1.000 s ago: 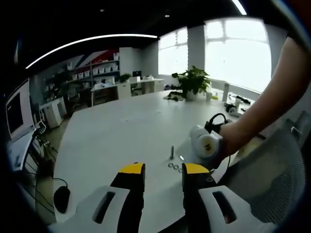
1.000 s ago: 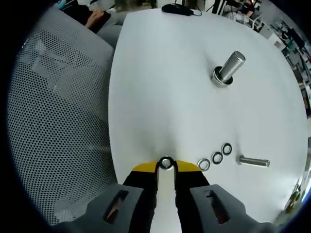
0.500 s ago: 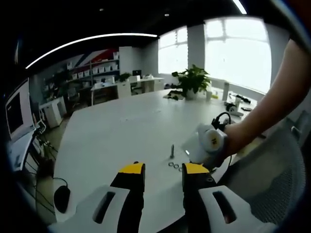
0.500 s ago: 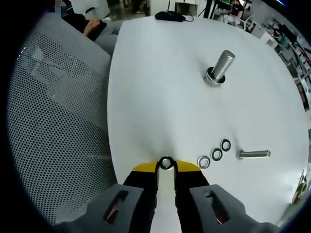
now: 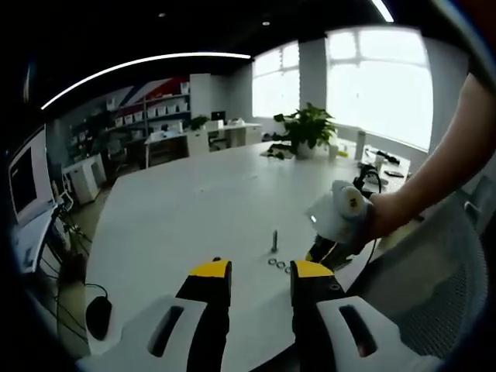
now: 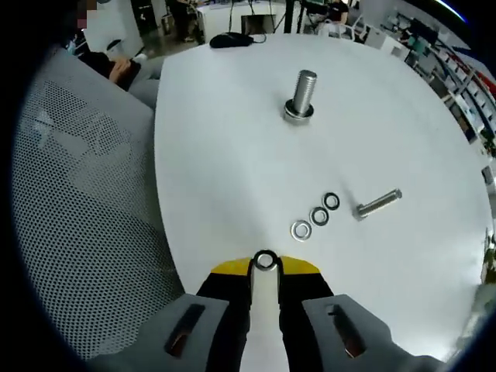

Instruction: Place the washer onto the threaded stud by aligning its center hole with the stud, sliding it down to the base, and recovering from edge contact or off-axis alignment until the washer reaches the visible bottom stop.

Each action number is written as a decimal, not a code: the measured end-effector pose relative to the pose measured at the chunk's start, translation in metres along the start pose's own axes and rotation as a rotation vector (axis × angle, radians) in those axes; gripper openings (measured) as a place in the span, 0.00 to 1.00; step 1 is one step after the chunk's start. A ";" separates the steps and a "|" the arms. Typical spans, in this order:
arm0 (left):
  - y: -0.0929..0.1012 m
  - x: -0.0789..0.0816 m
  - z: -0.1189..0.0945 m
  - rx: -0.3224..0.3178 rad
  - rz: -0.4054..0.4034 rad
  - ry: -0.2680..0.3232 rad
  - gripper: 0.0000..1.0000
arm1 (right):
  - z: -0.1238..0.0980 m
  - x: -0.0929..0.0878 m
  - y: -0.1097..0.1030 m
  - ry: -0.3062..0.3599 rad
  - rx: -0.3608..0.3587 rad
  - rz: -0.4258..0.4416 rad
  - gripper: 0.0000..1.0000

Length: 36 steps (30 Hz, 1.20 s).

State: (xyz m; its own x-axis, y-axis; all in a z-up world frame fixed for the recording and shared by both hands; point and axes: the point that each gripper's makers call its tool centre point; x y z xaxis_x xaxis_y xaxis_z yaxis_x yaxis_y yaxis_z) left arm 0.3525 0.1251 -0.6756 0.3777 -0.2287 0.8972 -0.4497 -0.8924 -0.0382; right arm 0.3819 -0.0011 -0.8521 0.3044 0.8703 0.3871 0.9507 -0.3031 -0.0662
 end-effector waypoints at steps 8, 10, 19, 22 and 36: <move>-0.001 -0.001 0.000 0.003 0.002 -0.004 0.28 | -0.014 0.008 0.014 0.038 -0.038 0.022 0.13; -0.001 -0.001 0.000 0.004 0.004 -0.003 0.28 | -0.018 0.012 0.019 0.054 -0.047 0.028 0.13; -0.001 -0.002 0.000 0.005 0.007 -0.007 0.28 | -0.039 0.029 0.043 0.087 -0.089 0.028 0.13; -0.002 -0.002 0.000 0.005 0.007 -0.011 0.28 | -0.042 0.032 0.051 0.094 -0.098 0.035 0.13; -0.003 -0.004 0.001 0.013 0.007 -0.019 0.27 | -0.050 0.051 0.079 0.107 -0.128 0.011 0.13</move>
Point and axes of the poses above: the point that each gripper's makers call its tool centre point, and the gripper's own axes: z roughly forward along the fingers, y roughly to its right, x roughly out of its top, and after that the axes turned 6 degrees about x, right-handed
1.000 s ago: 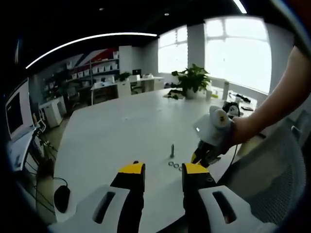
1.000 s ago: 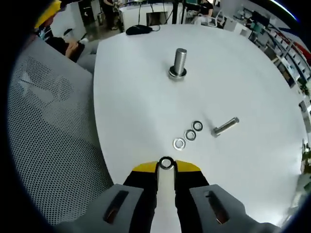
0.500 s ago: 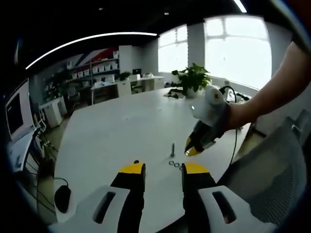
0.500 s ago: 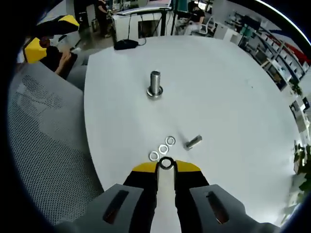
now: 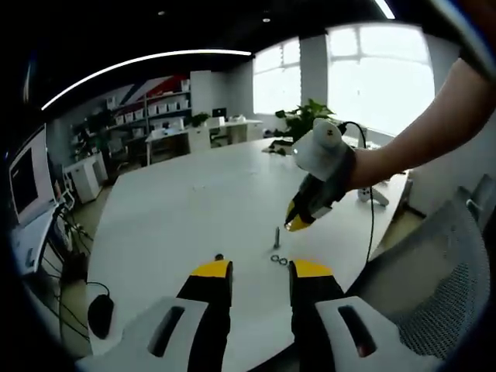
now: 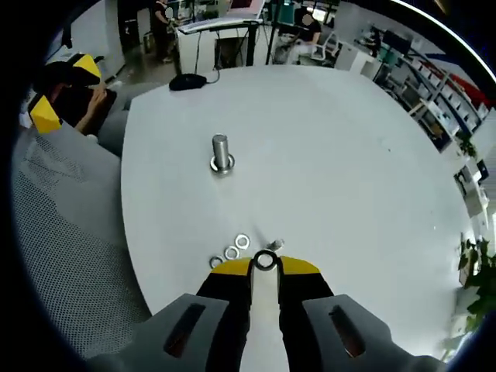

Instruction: Place the washer onto the threaded stud by aligning its center hole with the stud, sliding it down to the base, and recovering from edge contact or off-axis alignment until the washer reaches the visible bottom stop.

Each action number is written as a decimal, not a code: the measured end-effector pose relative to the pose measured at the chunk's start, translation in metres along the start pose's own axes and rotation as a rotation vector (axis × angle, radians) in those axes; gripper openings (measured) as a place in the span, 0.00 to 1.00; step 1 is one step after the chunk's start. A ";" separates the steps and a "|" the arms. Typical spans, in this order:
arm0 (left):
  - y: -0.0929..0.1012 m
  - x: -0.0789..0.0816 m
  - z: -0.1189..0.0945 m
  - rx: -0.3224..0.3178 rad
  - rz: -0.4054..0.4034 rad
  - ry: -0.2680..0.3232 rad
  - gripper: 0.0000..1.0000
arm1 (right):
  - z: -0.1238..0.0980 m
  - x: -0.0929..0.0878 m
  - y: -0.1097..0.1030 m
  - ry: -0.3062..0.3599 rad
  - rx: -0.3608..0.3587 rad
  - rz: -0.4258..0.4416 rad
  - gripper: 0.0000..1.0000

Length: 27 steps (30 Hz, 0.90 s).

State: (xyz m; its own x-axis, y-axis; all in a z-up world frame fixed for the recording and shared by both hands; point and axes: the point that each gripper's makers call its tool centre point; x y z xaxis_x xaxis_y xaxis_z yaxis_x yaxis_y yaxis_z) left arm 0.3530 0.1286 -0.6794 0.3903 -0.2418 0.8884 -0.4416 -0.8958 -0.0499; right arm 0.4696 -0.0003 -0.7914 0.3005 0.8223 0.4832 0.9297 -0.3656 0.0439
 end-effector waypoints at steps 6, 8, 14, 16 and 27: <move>-0.001 -0.001 0.000 0.005 0.002 -0.004 0.27 | 0.005 0.006 0.008 -0.002 0.001 -0.002 0.13; -0.001 -0.001 0.000 0.006 0.004 -0.004 0.27 | 0.007 0.007 0.009 -0.010 0.007 -0.007 0.13; -0.001 -0.002 0.000 0.009 0.006 -0.007 0.27 | 0.013 0.007 0.010 -0.028 0.020 -0.009 0.13; -0.002 -0.002 0.000 0.010 0.004 -0.008 0.27 | 0.014 0.007 0.011 -0.029 0.020 -0.010 0.13; -0.002 -0.003 0.001 0.010 0.004 -0.012 0.27 | 0.020 0.004 0.011 -0.040 0.029 0.012 0.14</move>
Point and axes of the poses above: the point that each gripper's makers call its tool centre point, and the gripper's own axes: z roughly forward along the fingers, y roughly to its right, x roughly out of its top, and after that the axes turned 6 degrees about x, right-handed
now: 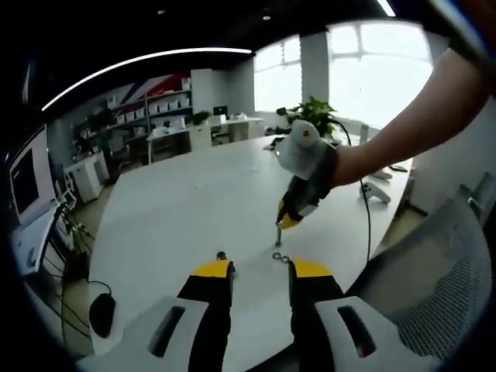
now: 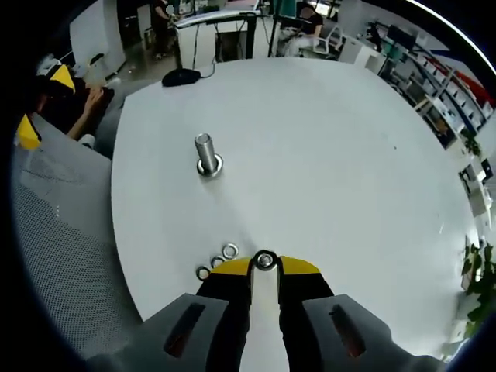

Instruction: Place the washer onto the threaded stud by aligning its center hole with the stud, sliding it down to the base, and recovering from edge contact or off-axis alignment until the washer reaches the visible bottom stop.

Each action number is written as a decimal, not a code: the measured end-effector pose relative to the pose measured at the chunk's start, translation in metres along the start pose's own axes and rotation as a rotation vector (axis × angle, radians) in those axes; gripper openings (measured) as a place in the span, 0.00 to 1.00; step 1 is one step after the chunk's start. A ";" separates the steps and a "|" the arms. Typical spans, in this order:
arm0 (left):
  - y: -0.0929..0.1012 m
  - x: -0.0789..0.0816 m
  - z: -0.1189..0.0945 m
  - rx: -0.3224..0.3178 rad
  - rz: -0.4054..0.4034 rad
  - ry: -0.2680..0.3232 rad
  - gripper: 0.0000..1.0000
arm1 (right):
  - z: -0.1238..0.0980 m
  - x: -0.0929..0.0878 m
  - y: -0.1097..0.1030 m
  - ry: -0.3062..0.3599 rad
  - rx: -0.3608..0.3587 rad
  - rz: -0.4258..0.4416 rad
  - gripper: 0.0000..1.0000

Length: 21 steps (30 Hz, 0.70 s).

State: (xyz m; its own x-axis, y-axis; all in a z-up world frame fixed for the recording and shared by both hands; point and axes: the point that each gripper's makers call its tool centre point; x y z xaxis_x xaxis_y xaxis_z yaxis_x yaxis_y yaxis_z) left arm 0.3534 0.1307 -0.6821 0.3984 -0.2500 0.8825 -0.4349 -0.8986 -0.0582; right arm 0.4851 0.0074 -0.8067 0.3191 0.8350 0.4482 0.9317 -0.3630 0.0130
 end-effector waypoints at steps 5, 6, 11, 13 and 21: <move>0.001 0.000 0.000 -0.004 0.003 -0.002 0.27 | 0.003 -0.001 -0.001 -0.001 0.001 0.008 0.14; 0.001 -0.001 0.000 -0.004 0.003 -0.002 0.27 | 0.003 -0.002 0.000 -0.004 0.000 0.007 0.14; 0.001 -0.001 0.000 -0.003 0.002 -0.002 0.26 | 0.004 -0.001 0.003 -0.002 -0.001 0.027 0.14; 0.001 -0.001 0.000 -0.003 0.002 -0.004 0.26 | 0.005 -0.002 0.003 -0.006 -0.001 0.030 0.14; 0.000 -0.001 0.000 -0.002 0.003 -0.004 0.26 | 0.005 -0.003 -0.001 -0.002 0.000 0.039 0.16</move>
Point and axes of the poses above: the point that each gripper's makers call its tool centre point, and the gripper's own axes: z roughly forward along the fingers, y roughly to its right, x roughly out of its top, and after that the axes turned 6 degrees about x, right-handed
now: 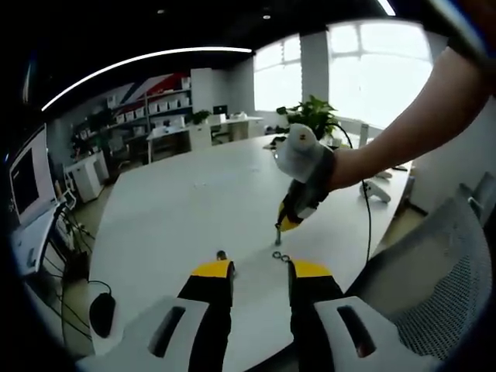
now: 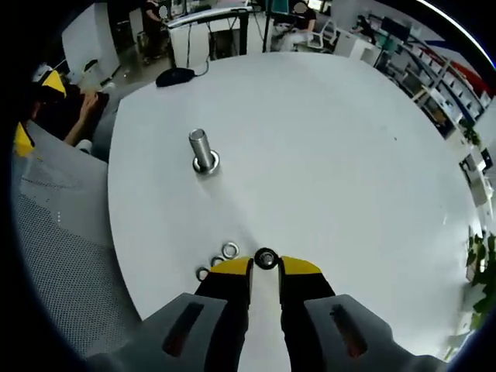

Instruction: Place the washer onto the threaded stud by aligning its center hole with the stud, sliding it down to the base, and recovering from edge contact or off-axis alignment until the washer reaches the visible bottom stop.

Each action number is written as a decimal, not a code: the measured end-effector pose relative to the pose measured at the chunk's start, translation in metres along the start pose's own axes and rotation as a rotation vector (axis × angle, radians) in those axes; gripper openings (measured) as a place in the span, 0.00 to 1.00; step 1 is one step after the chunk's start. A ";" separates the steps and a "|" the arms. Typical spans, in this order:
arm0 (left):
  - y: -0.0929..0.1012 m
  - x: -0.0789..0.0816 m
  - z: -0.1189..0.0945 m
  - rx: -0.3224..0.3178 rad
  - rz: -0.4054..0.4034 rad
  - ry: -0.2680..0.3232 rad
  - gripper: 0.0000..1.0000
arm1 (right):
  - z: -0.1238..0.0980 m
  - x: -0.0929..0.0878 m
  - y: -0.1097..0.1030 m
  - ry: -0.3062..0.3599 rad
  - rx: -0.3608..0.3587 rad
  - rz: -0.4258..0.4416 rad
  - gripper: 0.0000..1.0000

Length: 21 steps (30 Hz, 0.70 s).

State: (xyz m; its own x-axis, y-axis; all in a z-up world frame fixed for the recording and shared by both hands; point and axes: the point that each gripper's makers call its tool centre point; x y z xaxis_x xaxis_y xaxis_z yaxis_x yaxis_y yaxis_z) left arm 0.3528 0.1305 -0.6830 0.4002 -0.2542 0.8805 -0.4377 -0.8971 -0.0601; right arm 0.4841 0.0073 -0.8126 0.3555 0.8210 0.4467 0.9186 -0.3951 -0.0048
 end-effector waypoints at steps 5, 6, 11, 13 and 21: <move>-0.001 0.000 0.000 0.004 0.001 0.001 0.26 | -0.001 -0.003 0.002 -0.006 -0.008 0.008 0.17; -0.001 0.000 0.000 0.004 0.001 0.000 0.26 | -0.002 -0.003 0.003 -0.002 -0.012 0.010 0.17; 0.000 0.000 0.000 0.004 0.006 -0.001 0.26 | -0.007 -0.004 0.002 0.002 -0.018 0.014 0.17; 0.000 0.000 0.000 0.005 0.005 -0.002 0.26 | -0.009 -0.005 0.000 0.007 -0.019 0.020 0.17; 0.000 0.000 0.000 0.002 0.007 0.001 0.26 | -0.009 -0.017 -0.007 0.001 -0.018 0.044 0.17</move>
State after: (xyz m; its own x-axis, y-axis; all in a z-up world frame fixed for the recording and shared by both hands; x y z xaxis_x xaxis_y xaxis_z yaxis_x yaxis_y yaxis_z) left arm 0.3527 0.1303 -0.6828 0.3968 -0.2602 0.8803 -0.4390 -0.8960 -0.0670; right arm 0.4702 -0.0072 -0.8123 0.3953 0.8023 0.4473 0.8988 -0.4384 -0.0079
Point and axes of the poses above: the point that each gripper's makers call its tool centre point, and the gripper's own axes: z roughly forward along the fingers, y roughly to its right, x roughly out of its top, and after that the axes turned 6 degrees about x, right-handed
